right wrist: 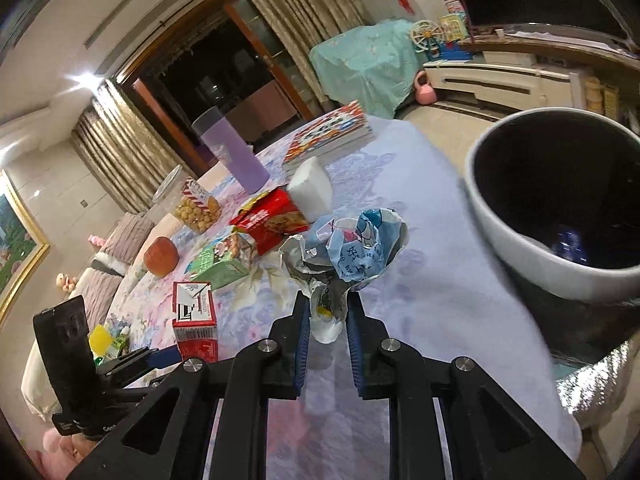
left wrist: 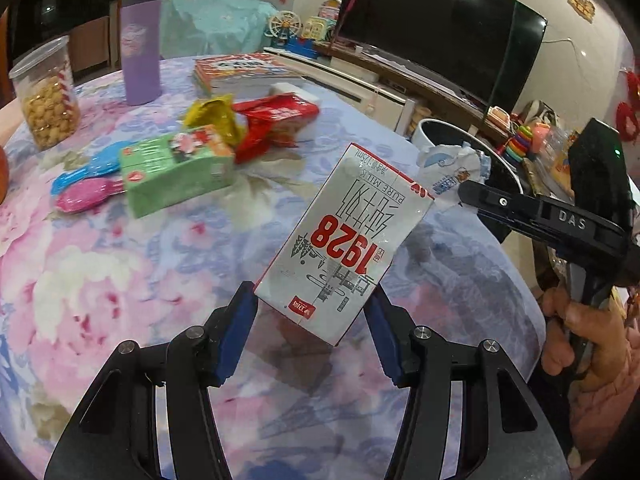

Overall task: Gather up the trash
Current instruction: 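Grasp the red-and-white milk carton with the left tool while the right tool grasps crumpled paper, then carry the milk carton and crumpled paper with both tools over the black bin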

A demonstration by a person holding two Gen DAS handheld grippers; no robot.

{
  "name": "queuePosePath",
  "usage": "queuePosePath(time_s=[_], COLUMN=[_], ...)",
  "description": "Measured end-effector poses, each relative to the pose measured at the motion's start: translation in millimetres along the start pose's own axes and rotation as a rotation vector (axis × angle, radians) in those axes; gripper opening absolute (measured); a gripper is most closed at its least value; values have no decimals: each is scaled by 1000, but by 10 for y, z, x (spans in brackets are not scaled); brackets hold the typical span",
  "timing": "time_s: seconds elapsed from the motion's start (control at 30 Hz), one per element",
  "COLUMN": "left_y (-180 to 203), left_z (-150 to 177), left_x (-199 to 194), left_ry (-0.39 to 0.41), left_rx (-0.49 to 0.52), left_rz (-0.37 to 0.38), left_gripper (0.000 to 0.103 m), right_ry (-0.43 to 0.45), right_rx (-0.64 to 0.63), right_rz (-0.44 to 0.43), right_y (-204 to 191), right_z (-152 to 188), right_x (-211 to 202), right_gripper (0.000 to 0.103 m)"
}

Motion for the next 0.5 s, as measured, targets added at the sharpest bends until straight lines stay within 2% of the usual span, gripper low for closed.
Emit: queuePosePath(time_s=[0.5], left_y=[642], left_z=[-201], left_x=[156], left_ry=[-15], left_rx=[56], left_rz=[31], left_gripper=[55], right_ry=[70], right_rx=[39], right_rz=[56], right_y=[304], right_z=[41], right_x=[-487], right_gripper=[18])
Point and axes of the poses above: each gripper's, at about its wrist camera, not at the fingertips, and x roughly the way its jaws point, y to its right, z to its underside, the point moved 2 cm from there along x, roughly the way its jaws point, and after that the axes turned 8 degrees about -z, right-handed, at the moved point
